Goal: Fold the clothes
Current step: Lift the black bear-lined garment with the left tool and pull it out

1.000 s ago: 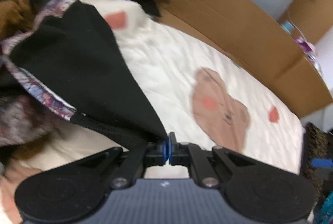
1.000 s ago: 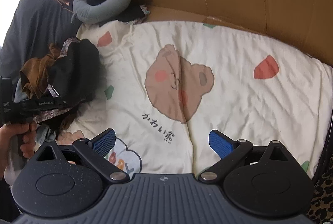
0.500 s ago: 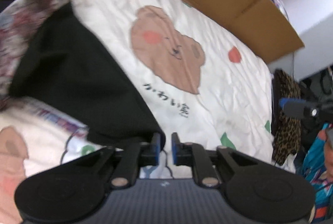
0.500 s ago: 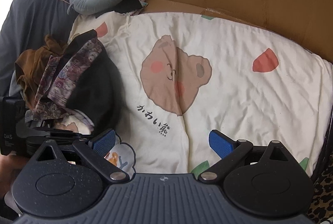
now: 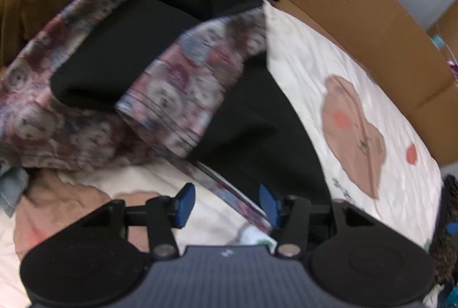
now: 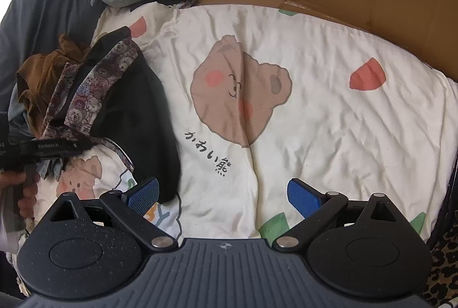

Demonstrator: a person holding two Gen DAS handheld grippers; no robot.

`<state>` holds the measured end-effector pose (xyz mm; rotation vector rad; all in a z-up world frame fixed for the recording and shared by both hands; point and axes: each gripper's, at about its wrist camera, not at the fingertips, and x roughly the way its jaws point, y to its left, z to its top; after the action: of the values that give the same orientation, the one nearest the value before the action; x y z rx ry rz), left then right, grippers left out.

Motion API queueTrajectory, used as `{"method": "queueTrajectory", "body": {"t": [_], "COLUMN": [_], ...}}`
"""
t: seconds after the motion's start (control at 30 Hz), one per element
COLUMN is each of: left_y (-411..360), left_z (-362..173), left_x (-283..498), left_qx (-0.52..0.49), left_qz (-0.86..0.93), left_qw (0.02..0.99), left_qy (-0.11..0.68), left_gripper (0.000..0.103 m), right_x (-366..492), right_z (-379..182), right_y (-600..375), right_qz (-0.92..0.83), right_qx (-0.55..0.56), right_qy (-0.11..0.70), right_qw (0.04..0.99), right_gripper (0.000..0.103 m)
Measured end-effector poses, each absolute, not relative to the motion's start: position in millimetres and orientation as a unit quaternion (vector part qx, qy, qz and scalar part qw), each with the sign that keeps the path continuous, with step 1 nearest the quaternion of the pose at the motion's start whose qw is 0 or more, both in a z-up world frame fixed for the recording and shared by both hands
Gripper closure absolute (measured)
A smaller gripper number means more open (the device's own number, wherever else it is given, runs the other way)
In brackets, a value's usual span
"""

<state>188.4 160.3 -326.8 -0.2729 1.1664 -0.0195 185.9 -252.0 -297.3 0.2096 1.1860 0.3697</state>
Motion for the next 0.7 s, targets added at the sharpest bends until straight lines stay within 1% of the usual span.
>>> {"method": "queueTrajectory", "body": {"t": [0.13, 0.3, 0.37, 0.53, 0.6, 0.7], "left_y": [165.0, 170.5, 171.3, 170.7, 169.0, 167.6], "left_z": [-341.4, -347.7, -353.3, -352.4, -350.2, -350.7], "left_x": [199.7, 204.9, 206.9, 204.7, 203.2, 202.3], "left_qx": [-0.13, -0.131, -0.136, -0.146, -0.15, -0.156], "left_qz": [0.014, 0.012, 0.008, 0.005, -0.003, -0.015], "left_qw": [0.827, 0.842, 0.845, 0.857, 0.863, 0.866], "left_qy": [0.548, 0.523, 0.518, 0.494, 0.482, 0.475], "left_gripper": [0.049, 0.049, 0.052, 0.053, 0.054, 0.062], "right_x": [185.2, 184.7, 184.7, 183.7, 183.8, 183.9], "right_z": [-299.7, -301.0, -301.6, -302.5, -303.8, -305.6], "right_y": [-252.9, -252.8, -253.3, -254.1, -253.4, -252.4], "right_qz": [0.171, 0.17, 0.17, 0.168, 0.167, 0.165], "right_qx": [0.096, 0.09, 0.088, 0.081, 0.079, 0.076], "right_qy": [0.557, 0.559, 0.561, 0.563, 0.566, 0.57], "right_qw": [0.807, 0.806, 0.805, 0.805, 0.804, 0.802], "right_gripper": [0.003, 0.003, 0.003, 0.003, 0.003, 0.003]}}
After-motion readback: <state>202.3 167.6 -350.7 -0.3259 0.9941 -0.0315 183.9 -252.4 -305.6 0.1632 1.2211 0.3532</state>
